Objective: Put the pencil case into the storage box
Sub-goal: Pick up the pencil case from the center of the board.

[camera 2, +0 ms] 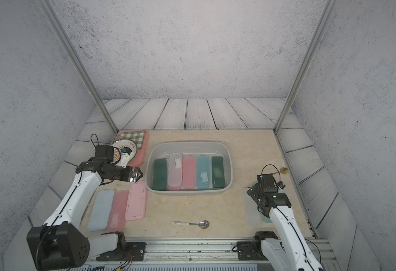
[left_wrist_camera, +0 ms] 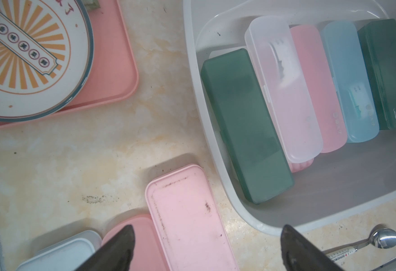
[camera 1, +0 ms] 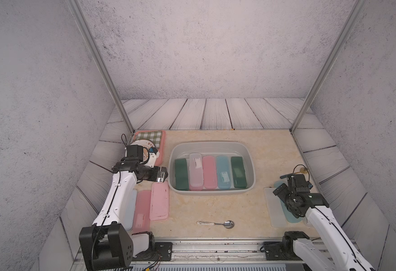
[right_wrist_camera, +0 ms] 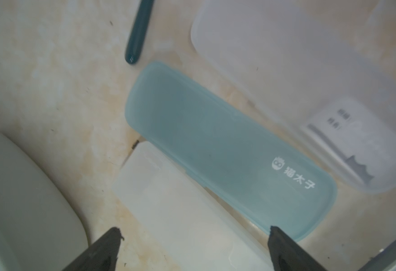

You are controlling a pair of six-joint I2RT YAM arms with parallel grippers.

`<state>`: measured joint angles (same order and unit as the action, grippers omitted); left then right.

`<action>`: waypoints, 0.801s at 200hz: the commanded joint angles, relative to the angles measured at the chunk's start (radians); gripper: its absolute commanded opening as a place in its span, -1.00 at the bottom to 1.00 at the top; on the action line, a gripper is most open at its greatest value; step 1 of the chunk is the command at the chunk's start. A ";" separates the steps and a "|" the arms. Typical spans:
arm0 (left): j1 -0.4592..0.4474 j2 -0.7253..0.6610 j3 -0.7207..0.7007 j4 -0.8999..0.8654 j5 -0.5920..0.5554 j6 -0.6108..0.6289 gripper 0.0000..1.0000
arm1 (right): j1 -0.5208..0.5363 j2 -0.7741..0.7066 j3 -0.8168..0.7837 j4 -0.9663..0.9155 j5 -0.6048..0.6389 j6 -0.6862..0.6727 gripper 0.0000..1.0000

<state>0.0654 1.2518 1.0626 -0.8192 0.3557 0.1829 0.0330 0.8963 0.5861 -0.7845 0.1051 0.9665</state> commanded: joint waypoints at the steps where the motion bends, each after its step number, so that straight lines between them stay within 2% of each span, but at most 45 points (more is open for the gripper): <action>1: 0.008 0.007 -0.008 0.000 0.008 0.003 0.94 | -0.007 0.060 -0.005 0.044 -0.156 -0.033 0.98; 47: 0.009 0.009 -0.010 0.002 0.008 0.007 0.94 | -0.005 0.138 -0.036 -0.096 -0.086 0.041 0.98; 79: 0.010 0.014 -0.015 0.007 0.008 0.007 0.94 | -0.006 0.125 -0.093 -0.046 -0.070 0.049 0.98; 99: 0.010 0.017 -0.015 0.008 0.011 0.006 0.94 | -0.007 0.113 -0.134 0.041 -0.130 0.049 0.98; 133: 0.009 0.017 -0.016 0.009 0.012 0.007 0.94 | 0.005 0.138 -0.173 0.168 -0.339 0.038 0.98; 148: 0.009 0.015 -0.016 0.008 0.014 0.006 0.94 | 0.045 0.124 -0.187 0.189 -0.361 0.070 0.98; 160: 0.009 0.014 -0.016 0.008 0.014 0.006 0.94 | 0.079 0.111 -0.182 0.176 -0.333 0.084 0.98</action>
<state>0.0654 1.2636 1.0573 -0.8116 0.3561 0.1833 0.0601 1.0069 0.4500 -0.6170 -0.1650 1.0073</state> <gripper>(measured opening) 0.972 0.990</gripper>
